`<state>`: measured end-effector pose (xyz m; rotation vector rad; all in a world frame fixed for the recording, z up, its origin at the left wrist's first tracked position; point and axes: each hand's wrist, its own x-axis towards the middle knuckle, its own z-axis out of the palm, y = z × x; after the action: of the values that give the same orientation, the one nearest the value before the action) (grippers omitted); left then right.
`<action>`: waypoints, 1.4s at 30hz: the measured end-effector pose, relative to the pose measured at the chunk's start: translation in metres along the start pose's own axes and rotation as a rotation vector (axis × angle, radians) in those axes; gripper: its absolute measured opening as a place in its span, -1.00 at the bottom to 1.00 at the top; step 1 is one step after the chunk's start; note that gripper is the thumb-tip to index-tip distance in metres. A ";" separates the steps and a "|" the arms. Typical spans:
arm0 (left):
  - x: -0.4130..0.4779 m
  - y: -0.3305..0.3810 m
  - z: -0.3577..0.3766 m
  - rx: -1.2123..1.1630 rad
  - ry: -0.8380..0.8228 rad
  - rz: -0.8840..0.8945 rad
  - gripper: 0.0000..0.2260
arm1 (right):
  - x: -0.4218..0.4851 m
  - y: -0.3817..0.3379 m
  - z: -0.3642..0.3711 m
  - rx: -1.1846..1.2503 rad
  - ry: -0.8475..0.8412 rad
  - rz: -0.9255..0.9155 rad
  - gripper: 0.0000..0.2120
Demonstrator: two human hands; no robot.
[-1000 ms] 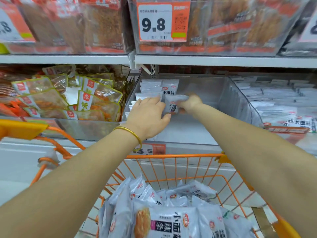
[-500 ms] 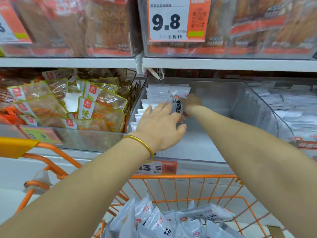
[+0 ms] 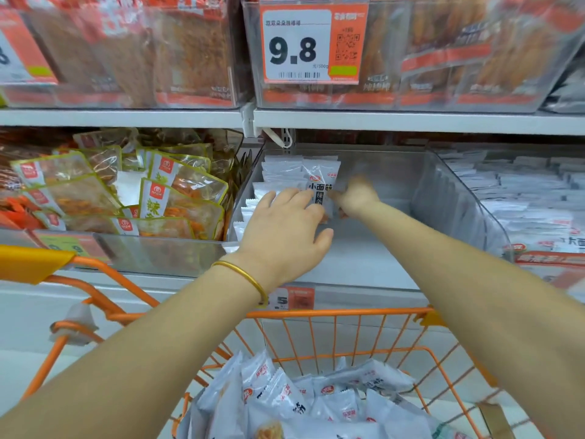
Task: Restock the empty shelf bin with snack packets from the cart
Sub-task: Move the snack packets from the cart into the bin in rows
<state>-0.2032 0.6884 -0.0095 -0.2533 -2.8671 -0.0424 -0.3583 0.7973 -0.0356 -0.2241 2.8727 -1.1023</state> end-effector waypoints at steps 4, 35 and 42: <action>-0.027 0.010 -0.003 -0.034 0.150 0.101 -0.51 | -0.093 -0.001 -0.059 0.220 0.041 -0.194 -0.93; -0.053 0.076 -0.024 -1.074 -0.125 -0.194 -0.78 | -0.205 0.055 -0.087 0.766 -0.272 -0.015 -0.82; -0.020 0.043 -0.032 -1.086 0.200 -0.390 -0.83 | -0.166 0.032 -0.079 0.756 -0.469 0.065 -0.93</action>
<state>-0.1683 0.7262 0.0168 0.1235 -2.3467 -1.5775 -0.2062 0.8991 0.0020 -0.2869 1.8963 -1.7348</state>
